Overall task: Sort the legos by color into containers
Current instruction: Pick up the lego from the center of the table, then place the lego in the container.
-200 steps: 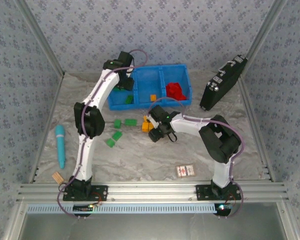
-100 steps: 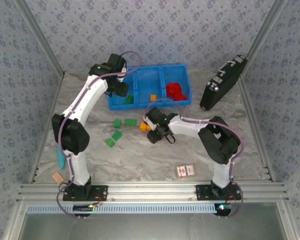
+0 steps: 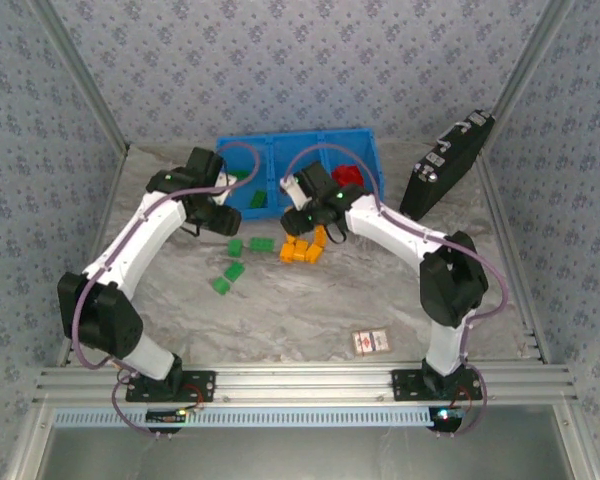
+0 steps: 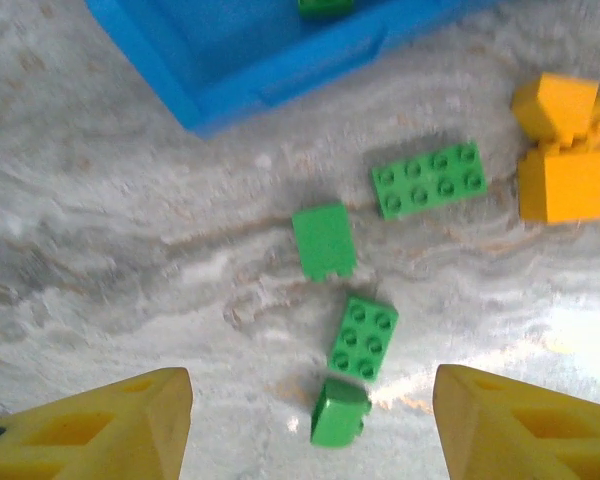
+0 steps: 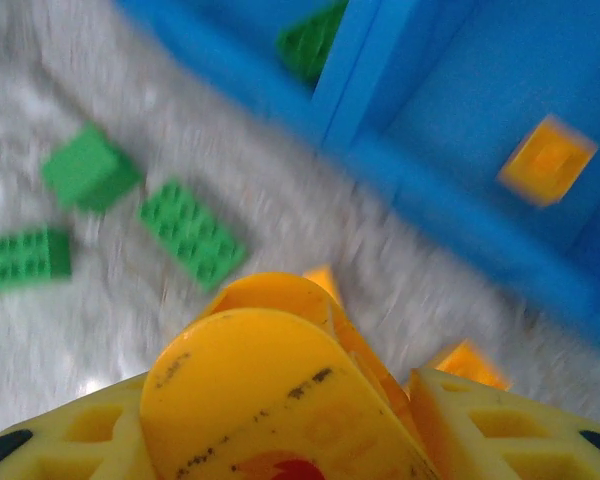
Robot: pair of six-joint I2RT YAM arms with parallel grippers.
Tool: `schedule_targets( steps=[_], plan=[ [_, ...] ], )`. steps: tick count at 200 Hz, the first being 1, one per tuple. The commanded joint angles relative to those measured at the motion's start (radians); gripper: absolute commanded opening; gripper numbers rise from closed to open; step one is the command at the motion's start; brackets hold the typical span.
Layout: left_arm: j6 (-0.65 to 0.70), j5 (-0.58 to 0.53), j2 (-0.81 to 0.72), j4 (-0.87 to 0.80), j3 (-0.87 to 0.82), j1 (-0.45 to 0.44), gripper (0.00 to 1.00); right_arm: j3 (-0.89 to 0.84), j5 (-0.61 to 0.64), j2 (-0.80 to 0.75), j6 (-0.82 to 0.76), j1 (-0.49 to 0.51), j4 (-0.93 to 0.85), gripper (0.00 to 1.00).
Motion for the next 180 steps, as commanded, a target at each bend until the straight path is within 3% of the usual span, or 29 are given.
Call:
schedule_targets(
  steps=[1,38,70,117,153,180],
  plan=[
    [-0.025,0.057,-0.051,0.044,-0.097,0.001,0.65,0.115,-0.017,0.097,0.004,-0.049,-0.017,0.30],
    [-0.102,0.123,-0.063,0.137,-0.206,-0.002,0.65,0.342,-0.035,0.268,0.029,-0.090,-0.051,0.31],
    [-0.229,0.083,-0.036,0.251,-0.281,-0.012,0.66,0.502,-0.035,0.402,0.076,-0.099,-0.075,0.31],
    [-0.275,0.068,0.017,0.429,-0.329,-0.023,0.69,0.528,-0.073,0.485,0.159,-0.140,-0.011,0.31],
    [-0.273,0.019,0.115,0.441,-0.309,-0.029,0.69,0.517,-0.094,0.511,0.181,-0.156,0.036,0.32],
    [-0.285,-0.004,0.138,0.482,-0.333,-0.029,0.70,0.526,-0.095,0.529,0.170,-0.152,0.031,0.38]
  ],
)
